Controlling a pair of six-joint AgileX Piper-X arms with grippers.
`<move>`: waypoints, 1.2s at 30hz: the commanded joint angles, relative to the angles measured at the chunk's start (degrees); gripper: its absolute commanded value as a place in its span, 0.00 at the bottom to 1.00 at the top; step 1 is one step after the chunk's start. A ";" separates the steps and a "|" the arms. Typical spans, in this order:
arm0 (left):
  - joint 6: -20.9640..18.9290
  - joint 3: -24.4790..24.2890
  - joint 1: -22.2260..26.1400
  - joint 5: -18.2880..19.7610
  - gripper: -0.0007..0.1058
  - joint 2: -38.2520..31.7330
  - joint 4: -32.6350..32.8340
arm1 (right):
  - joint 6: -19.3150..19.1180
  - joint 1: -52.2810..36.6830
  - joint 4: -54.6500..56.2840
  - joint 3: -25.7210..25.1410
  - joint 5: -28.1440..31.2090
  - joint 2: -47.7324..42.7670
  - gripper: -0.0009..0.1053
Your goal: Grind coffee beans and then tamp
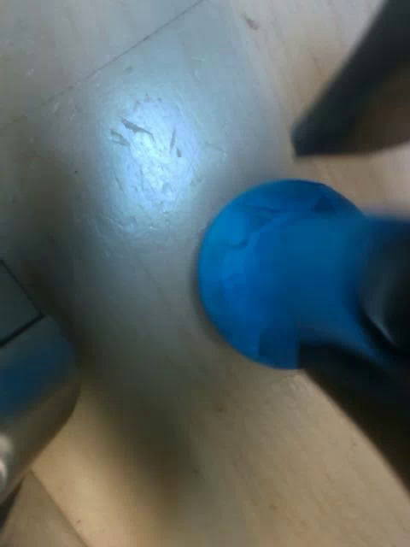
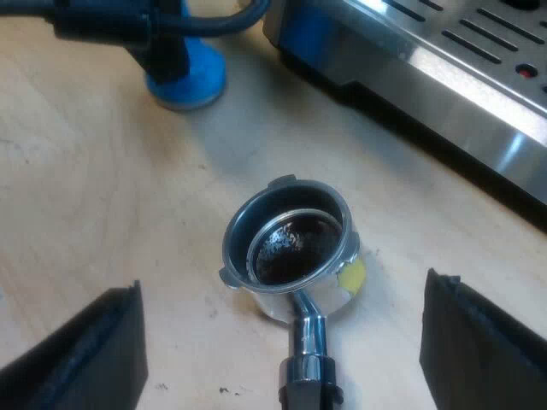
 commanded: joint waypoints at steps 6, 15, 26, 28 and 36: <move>-0.03 -0.79 0.08 -0.50 0.59 -1.28 2.44 | -0.60 -0.22 0.12 -0.36 -7.01 -0.17 0.65; -0.46 -3.97 0.08 -3.72 0.59 -15.57 6.63 | -0.60 -0.22 7.71 -5.66 -9.01 -1.49 0.65; -1.60 -10.05 0.08 -1.55 0.59 -36.74 6.41 | -2.82 -2.10 38.41 -22.83 -9.37 -4.42 0.65; -3.12 -11.71 0.08 0.65 0.59 -37.97 6.41 | -2.82 -5.09 43.03 -25.74 -9.37 -4.40 0.65; -9.22 -18.63 10.89 8.83 0.59 -37.08 6.06 | -3.69 -28.47 52.92 -36.83 -17.98 -4.63 0.65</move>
